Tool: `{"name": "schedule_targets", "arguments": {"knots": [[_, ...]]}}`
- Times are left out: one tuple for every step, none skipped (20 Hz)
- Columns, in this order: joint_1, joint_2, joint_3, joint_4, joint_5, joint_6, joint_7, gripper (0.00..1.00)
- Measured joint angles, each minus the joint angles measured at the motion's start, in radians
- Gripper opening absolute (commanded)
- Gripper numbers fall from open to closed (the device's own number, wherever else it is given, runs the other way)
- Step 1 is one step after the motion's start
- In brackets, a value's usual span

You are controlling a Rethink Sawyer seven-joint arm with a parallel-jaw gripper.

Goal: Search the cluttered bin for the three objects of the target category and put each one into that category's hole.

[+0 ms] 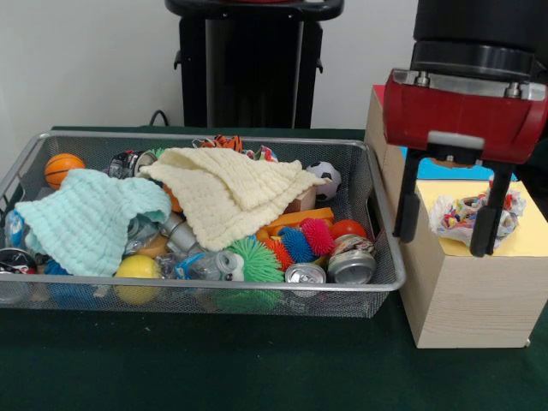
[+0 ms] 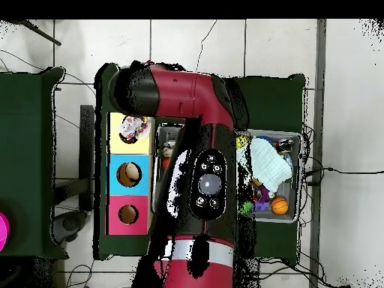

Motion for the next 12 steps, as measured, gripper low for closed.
{"name": "schedule_targets", "arguments": {"knots": [[0.004,0.004,-0.002,0.000,0.000,0.000,0.000,1.00],[0.009,0.009,-0.003,0.000,0.000,0.000,0.000,1.00],[0.013,0.011,-0.003,0.000,0.000,0.000,0.000,1.00],[0.018,0.013,-0.004,0.000,0.000,0.000,0.000,1.00],[0.022,0.015,-0.004,0.000,0.000,0.000,0.000,1.00],[0.026,0.016,-0.004,0.000,0.000,0.000,0.000,1.00],[0.028,0.017,-0.005,0.000,0.000,0.000,0.000,1.00],[0.035,0.019,-0.005,0.000,0.000,0.000,0.000,1.00],[0.038,0.020,-0.005,0.000,0.000,0.000,0.000,1.00],[0.040,0.021,-0.005,0.000,0.000,0.000,0.000,1.00],[0.047,0.024,-0.005,0.000,0.000,0.000,0.000,1.00],[0.050,0.025,-0.005,0.000,0.000,0.000,0.000,1.00]]}}
